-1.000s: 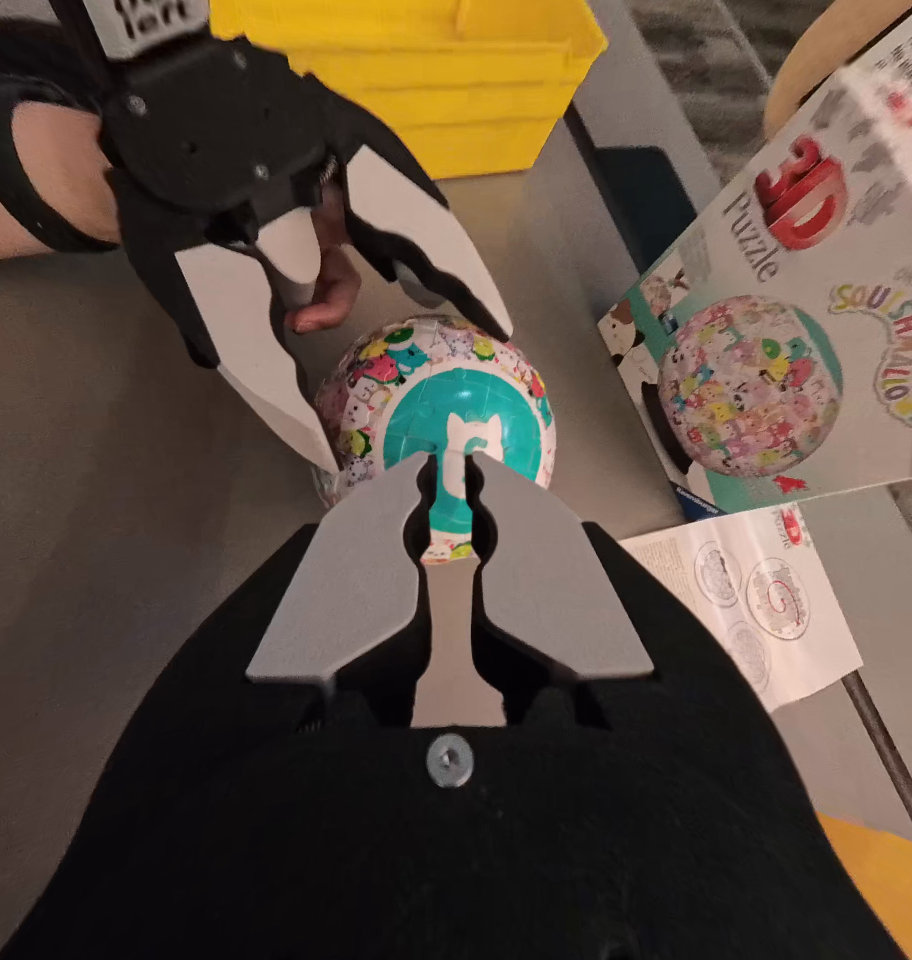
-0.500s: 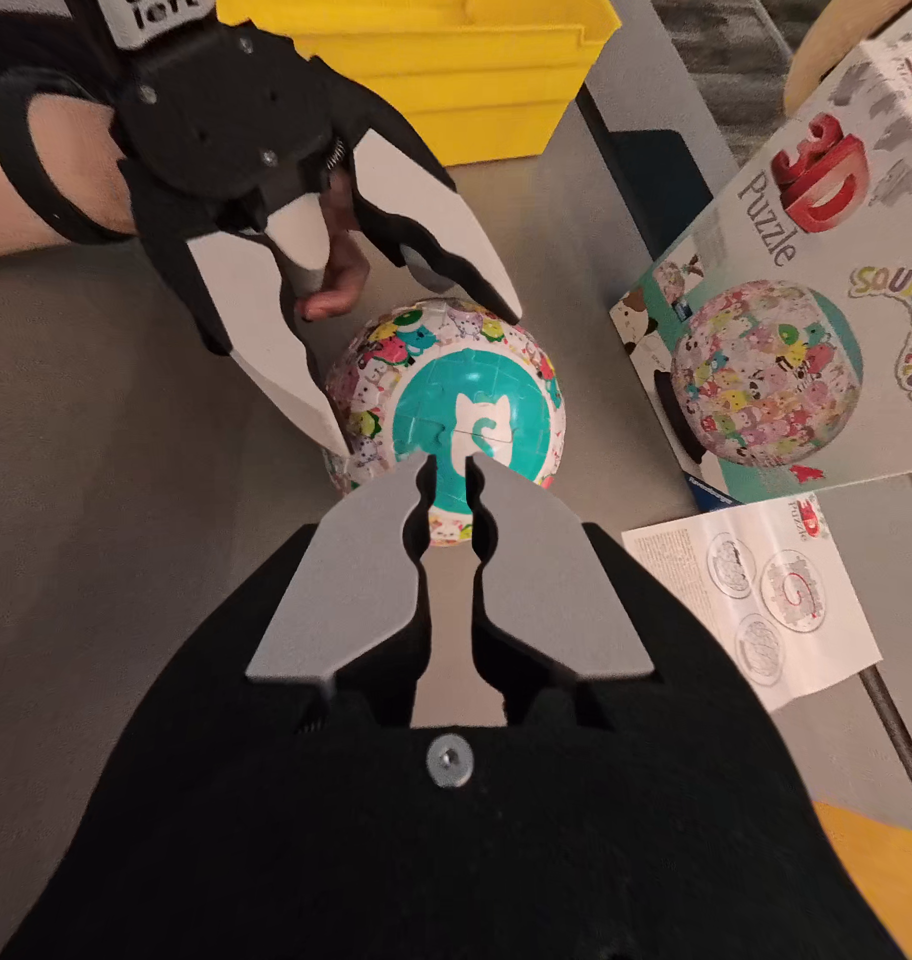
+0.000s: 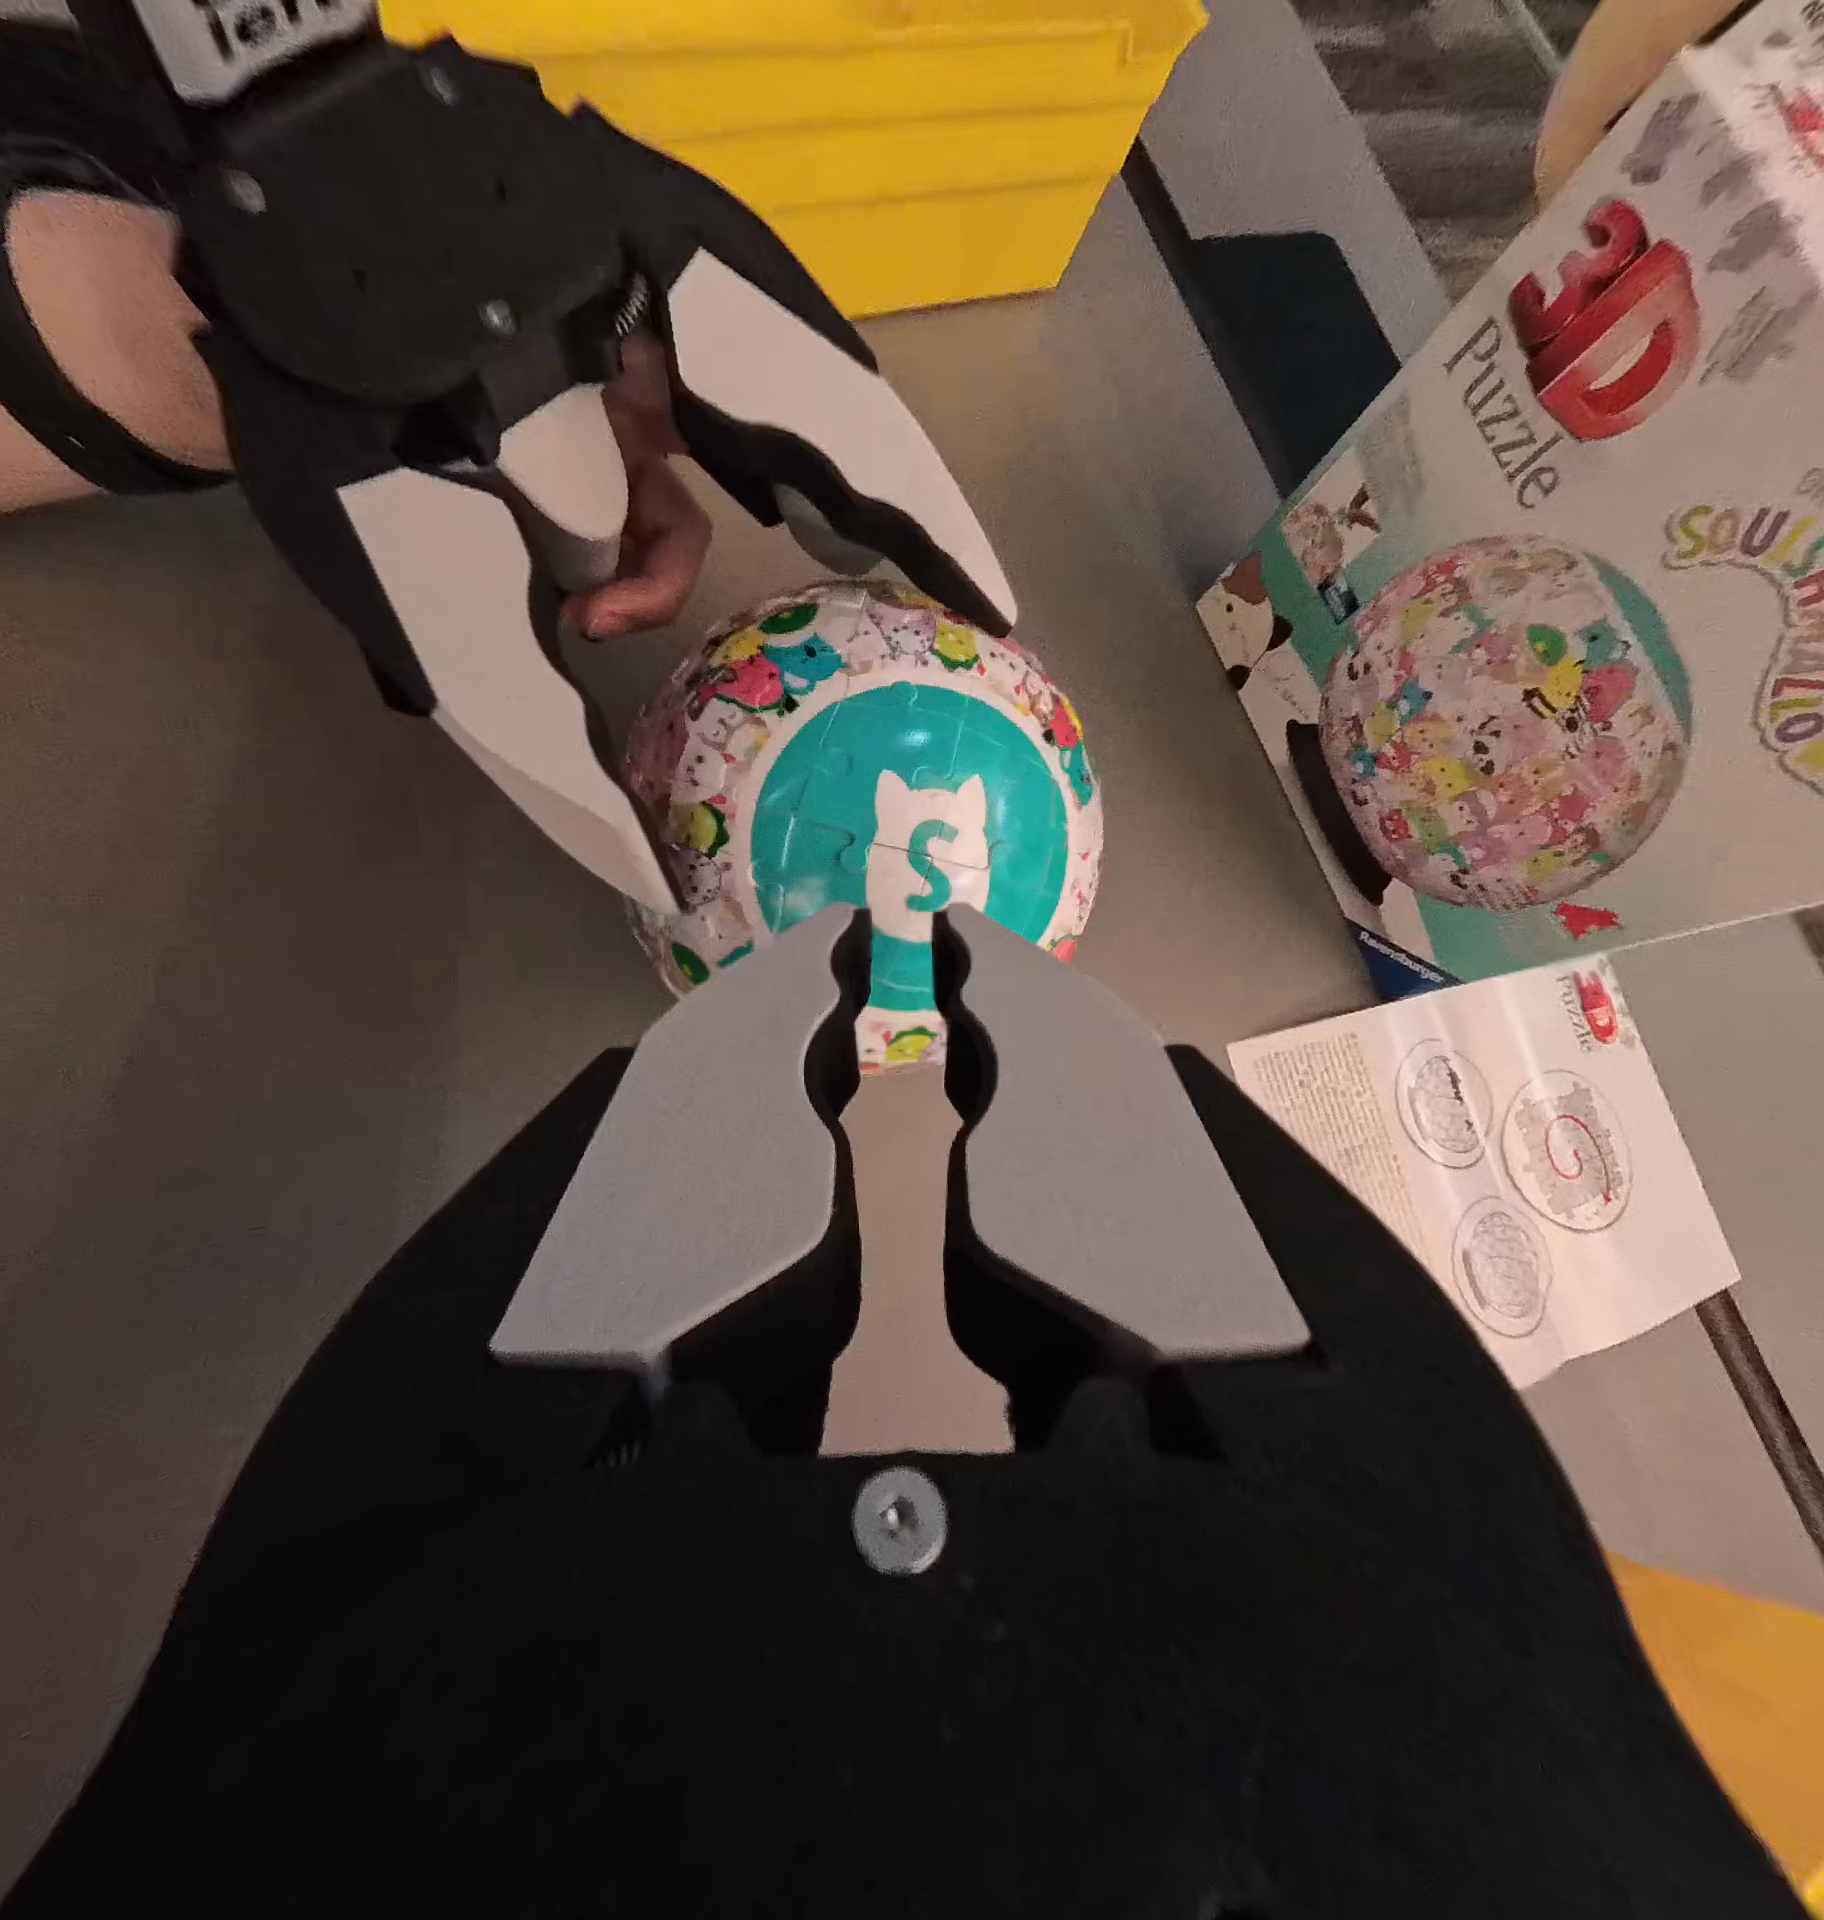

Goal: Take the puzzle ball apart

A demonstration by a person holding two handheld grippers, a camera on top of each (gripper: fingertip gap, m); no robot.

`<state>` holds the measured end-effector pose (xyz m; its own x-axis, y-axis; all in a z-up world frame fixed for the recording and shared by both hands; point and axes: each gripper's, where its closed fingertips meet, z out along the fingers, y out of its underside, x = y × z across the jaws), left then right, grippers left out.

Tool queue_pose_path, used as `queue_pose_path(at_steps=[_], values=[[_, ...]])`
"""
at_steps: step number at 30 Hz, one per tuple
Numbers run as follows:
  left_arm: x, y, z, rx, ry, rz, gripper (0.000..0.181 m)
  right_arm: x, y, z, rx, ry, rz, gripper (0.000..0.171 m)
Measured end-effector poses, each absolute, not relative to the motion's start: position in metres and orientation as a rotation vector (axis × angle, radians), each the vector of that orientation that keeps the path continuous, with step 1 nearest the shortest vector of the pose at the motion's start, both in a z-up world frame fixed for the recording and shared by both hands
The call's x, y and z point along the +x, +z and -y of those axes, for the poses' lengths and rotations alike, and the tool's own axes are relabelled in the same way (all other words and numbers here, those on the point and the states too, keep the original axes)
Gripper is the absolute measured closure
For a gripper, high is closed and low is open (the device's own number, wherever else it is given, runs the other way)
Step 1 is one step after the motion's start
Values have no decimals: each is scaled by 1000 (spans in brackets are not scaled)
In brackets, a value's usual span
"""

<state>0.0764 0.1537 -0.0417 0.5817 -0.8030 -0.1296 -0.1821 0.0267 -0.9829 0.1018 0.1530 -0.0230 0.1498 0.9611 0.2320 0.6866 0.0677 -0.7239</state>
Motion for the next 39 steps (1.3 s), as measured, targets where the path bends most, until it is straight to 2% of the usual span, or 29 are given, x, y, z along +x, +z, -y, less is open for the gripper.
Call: queue_pose_path(at_steps=[5,14,18,20,23,26,39], values=[[77,-41,-154,-1500,-595,-874,86,95,-40,-152,-1715,481,1628,159],[78,-42,-153,-1497,-590,-883,88,98,-37,-152,-1713,466,1637,157],[77,-42,-153,-1496,-587,-880,88,99,-15,-148,-1523,489,1643,156],[77,-42,-153,-1495,-590,-876,88,98,-18,-144,-1442,498,1684,150],[77,-42,-152,-1496,-592,-876,88,94,-21,-143,-1226,381,1743,149],[77,-42,-152,-1495,-589,-876,88,91,-24,-146,-1227,366,1744,148],[77,-42,-152,-1497,-592,-873,89,87,-27,-152,-1229,340,1714,154]])
